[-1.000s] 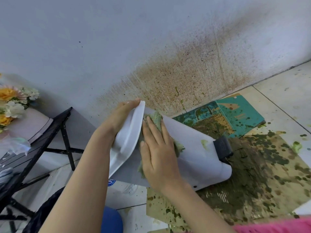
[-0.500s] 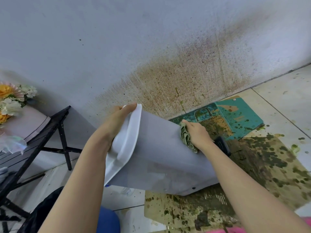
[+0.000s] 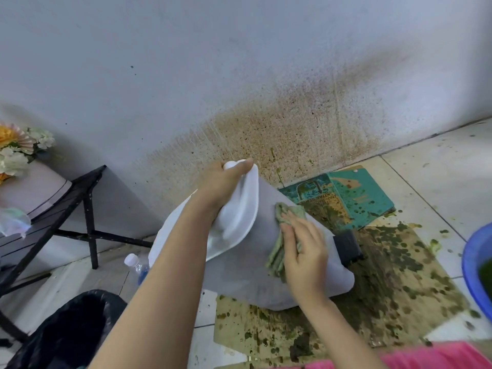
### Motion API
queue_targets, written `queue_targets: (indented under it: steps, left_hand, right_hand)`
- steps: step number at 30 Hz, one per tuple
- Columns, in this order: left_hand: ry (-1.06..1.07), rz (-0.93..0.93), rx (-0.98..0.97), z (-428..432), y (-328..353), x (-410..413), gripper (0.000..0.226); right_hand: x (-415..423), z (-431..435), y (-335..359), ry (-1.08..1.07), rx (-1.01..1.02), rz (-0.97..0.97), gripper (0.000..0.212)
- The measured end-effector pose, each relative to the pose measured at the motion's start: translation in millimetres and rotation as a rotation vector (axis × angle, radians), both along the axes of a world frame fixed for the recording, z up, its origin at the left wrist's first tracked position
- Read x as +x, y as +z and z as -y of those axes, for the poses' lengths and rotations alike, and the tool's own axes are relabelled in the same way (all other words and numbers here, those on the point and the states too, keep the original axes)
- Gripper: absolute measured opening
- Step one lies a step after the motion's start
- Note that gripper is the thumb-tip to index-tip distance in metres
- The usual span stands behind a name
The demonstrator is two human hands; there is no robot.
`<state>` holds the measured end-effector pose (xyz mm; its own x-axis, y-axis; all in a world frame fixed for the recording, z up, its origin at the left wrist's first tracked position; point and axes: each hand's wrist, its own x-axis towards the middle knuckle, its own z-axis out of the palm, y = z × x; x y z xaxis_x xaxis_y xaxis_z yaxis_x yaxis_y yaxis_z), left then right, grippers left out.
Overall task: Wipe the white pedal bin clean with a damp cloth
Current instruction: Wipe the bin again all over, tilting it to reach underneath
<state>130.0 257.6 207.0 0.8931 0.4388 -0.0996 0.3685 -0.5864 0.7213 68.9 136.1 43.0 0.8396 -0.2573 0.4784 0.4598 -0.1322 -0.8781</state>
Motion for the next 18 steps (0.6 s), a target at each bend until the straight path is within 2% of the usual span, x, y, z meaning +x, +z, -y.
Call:
queue_targets:
  steps: [2, 3, 5, 6, 7, 9, 10, 12, 15, 16, 18]
  left_hand:
    - [-0.01, -0.05, 0.047, 20.3, -7.0, 8.9, 0.089]
    - [-0.018, -0.094, 0.104, 34.1, -10.7, 12.8, 0.096]
    - [-0.026, -0.158, 0.26, 64.2, -21.2, 18.8, 0.093]
    - [-0.031, -0.165, 0.32, 79.0, -26.2, 21.2, 0.09]
    - [-0.035, -0.166, 0.35, 92.8, -31.4, 23.9, 0.088]
    - [-0.061, -0.185, 0.365, 117.1, -39.7, 27.0, 0.084]
    - [-0.085, -0.214, 0.365, 128.6, -41.9, 27.3, 0.082]
    - [-0.143, -0.268, 0.282, 142.6, -41.0, 29.6, 0.076]
    - [-0.163, -0.175, -0.205, 130.9, -23.5, 27.0, 0.059]
    - [-0.15, -0.108, -0.29, 117.4, -16.5, 19.9, 0.052]
    - [-0.101, 0.073, -0.257, 80.1, -7.0, 5.9, 0.035]
  right_hand:
    - [4.4, 21.8, -5.6, 0.028, 0.093, -0.096, 0.026]
    - [5.8, 33.5, -4.9, 0.042, 0.134, -0.151, 0.02]
    - [8.5, 57.0, -2.4, 0.041, 0.199, -0.308, 0.017]
    - [9.4, 69.6, -2.4, 0.036, 0.296, -0.425, 0.015]
    - [10.9, 83.6, -3.8, 0.039, 0.464, -0.555, 0.014]
    - [11.4, 113.1, -4.6, 0.097, 0.853, -0.791, 0.028]
    - [8.7, 127.3, -4.0, 0.151, 1.027, -0.844, 0.034]
    - [-0.9, 153.4, -1.5, 0.245, 1.215, -0.868, 0.04]
    - [-17.4, 187.5, 6.9, 0.266, 1.302, -0.816, 0.042]
    - [-20.0, 195.8, 11.5, 0.264, 1.289, -0.774, 0.041]
    - [-20.1, 205.6, 25.4, 0.257, 1.219, -0.671, 0.039]
